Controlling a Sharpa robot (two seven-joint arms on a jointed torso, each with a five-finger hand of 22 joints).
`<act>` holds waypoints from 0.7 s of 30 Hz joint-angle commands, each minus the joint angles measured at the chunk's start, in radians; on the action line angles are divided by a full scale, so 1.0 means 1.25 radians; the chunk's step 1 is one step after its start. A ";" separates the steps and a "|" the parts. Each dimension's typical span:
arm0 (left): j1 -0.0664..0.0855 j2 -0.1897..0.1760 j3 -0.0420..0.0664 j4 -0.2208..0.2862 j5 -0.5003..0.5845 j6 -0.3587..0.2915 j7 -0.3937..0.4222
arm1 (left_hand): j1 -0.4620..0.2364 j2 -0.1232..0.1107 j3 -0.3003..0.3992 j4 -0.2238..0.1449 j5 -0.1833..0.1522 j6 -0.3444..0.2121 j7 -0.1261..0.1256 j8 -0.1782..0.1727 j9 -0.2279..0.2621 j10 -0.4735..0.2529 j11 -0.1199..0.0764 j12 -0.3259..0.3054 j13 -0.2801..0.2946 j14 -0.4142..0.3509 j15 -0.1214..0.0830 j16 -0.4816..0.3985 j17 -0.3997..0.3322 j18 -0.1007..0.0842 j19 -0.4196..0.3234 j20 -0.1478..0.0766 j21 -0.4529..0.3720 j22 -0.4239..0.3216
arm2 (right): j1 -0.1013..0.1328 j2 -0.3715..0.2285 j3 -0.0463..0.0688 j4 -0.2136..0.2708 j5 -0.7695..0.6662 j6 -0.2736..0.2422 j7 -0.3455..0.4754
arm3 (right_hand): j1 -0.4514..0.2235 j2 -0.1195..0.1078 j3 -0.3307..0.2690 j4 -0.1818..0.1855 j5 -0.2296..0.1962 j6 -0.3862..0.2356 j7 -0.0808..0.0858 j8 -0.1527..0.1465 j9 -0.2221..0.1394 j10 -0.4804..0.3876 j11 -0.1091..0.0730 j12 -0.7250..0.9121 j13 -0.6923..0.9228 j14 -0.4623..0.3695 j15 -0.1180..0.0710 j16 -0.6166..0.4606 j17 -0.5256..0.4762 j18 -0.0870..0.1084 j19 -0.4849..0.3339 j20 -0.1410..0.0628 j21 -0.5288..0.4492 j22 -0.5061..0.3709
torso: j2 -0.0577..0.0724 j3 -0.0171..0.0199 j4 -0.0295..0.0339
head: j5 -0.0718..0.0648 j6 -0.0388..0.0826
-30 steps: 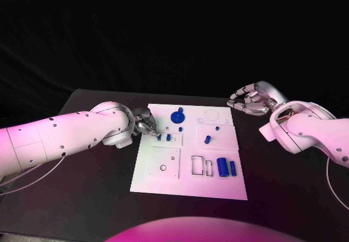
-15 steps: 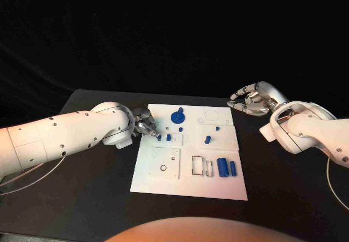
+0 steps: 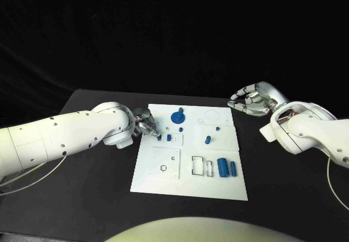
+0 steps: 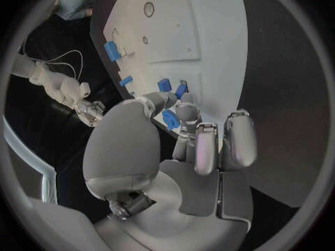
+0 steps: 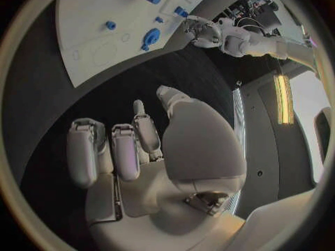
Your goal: Assemble the parts on the task board
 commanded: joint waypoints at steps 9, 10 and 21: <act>-0.002 0.001 -0.001 -0.001 0.003 0.004 0.005 | 0.006 -0.002 0.128 -0.122 0.020 0.012 0.000 -0.005 0.005 0.009 -0.004 0.004 0.005 0.067 -0.007 0.005 0.144 -0.005 0.006 -0.002 0.006 0.001 | -0.001 0.000 0.000 0.000 -0.007 0.003 0.006 | -0.008 -0.001 -0.002 0.005 0.005 -0.004 0.000 0.005 0.001 -0.001 -0.005 -0.004 -0.001 0.052 -0.007 -0.004 0.068 0.010 0.007 -0.005 -0.003 0.126 | 0.000 0.0000 0.0000 | -0.001 -0.001; -0.002 0.001 -0.001 -0.001 0.002 0.006 0.005 | 0.006 -0.003 0.128 -0.123 0.022 0.013 0.000 -0.006 0.006 0.010 -0.004 0.004 0.006 0.067 -0.007 0.005 0.144 -0.005 0.006 -0.002 0.006 0.002 | -0.001 0.000 0.000 0.000 -0.007 0.003 0.006 | -0.008 -0.001 -0.002 0.005 0.005 -0.004 0.000 0.005 0.001 -0.001 -0.005 -0.004 -0.001 0.052 -0.007 -0.004 0.068 0.010 0.007 -0.005 -0.003 0.126 | 0.000 0.0000 0.0000 | -0.001 -0.001; -0.002 -0.004 -0.001 0.002 0.000 0.017 0.001 | 0.001 -0.007 0.132 -0.128 0.044 0.017 -0.001 -0.007 0.010 0.014 -0.005 0.007 0.010 0.068 -0.008 0.007 0.147 -0.005 0.006 -0.003 0.007 0.003 | -0.002 0.000 0.000 0.000 -0.017 0.002 0.006 | -0.008 -0.001 -0.002 0.005 0.005 -0.004 0.000 0.005 0.001 -0.001 -0.005 -0.004 -0.001 0.052 -0.007 -0.004 0.068 0.010 0.007 -0.005 -0.003 0.126 | -0.001 -0.0002 0.0003 | 0.000 0.000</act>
